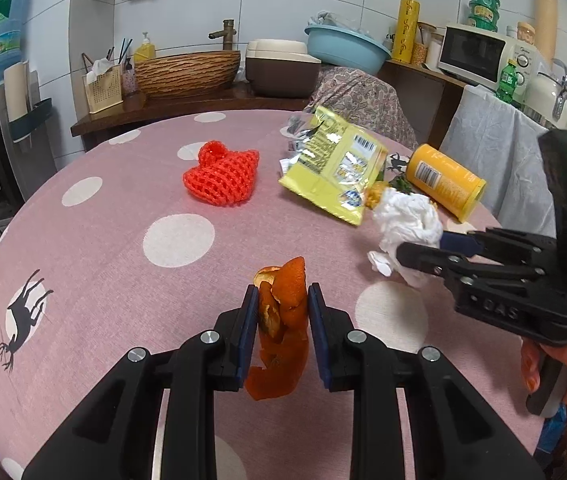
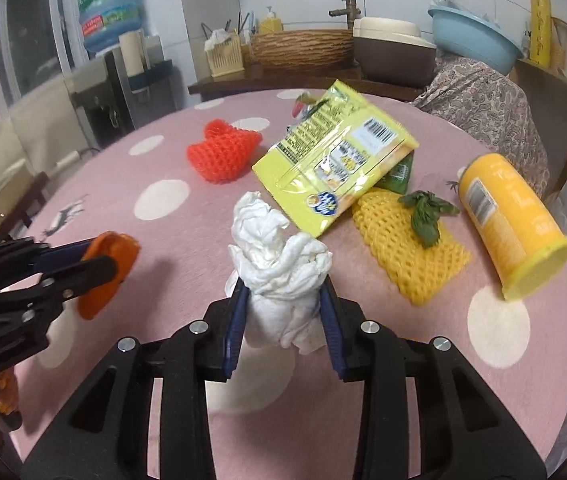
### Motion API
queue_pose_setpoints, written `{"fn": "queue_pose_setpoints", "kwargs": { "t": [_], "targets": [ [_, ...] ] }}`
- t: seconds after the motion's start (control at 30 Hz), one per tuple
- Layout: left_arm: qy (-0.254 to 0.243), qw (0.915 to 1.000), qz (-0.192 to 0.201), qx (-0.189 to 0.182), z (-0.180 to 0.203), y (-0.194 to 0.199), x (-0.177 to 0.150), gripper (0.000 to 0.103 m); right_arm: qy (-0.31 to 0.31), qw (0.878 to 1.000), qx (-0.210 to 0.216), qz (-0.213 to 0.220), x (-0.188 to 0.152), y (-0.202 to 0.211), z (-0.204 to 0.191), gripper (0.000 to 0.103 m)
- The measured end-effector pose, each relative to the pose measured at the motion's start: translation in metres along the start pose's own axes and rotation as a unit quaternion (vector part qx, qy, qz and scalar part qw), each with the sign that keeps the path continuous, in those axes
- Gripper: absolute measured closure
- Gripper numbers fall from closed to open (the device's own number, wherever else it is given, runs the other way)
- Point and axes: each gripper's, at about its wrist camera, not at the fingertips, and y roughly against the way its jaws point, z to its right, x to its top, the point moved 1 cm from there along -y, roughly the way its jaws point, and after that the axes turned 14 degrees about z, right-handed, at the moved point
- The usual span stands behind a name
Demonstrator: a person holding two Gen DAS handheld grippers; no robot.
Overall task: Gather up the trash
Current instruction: 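Grasp the white tissue ball with the right tool while the left tool holds the peel, then carry peel and tissue over the black bin and release both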
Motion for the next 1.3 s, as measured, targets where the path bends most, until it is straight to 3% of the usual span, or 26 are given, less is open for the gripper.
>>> {"fn": "queue_pose_setpoints", "kwargs": {
  "t": [0.2,0.4,0.63,0.83,1.03,1.3],
  "targets": [
    [-0.008,0.9995,0.001,-0.032,0.027,0.004,-0.001,0.077,-0.033,0.999,0.002,0.039,-0.018,0.05,0.012,0.067],
    [-0.025,0.9963,0.001,-0.082,0.072,0.005,-0.002,0.077,-0.071,0.994,-0.034,0.079,-0.043,0.105,0.045,0.067],
    [-0.04,0.9865,-0.009,-0.159,0.137,-0.002,-0.003,0.077,-0.121,0.976,-0.133,0.122,-0.077,0.17,0.102,0.067],
    [-0.082,0.9705,-0.021,-0.226,0.208,-0.018,0.003,0.077,-0.155,0.954,-0.224,0.129,-0.1,0.209,0.163,0.067],
    [-0.1,0.9563,-0.043,-0.271,0.269,-0.038,0.006,0.077,-0.185,0.939,-0.276,0.095,-0.128,0.208,0.224,0.067],
    [-0.098,0.9483,-0.084,-0.29,0.323,-0.072,0.008,0.077,-0.207,0.938,-0.276,0.041,-0.161,0.162,0.277,0.067]
  ]
}}
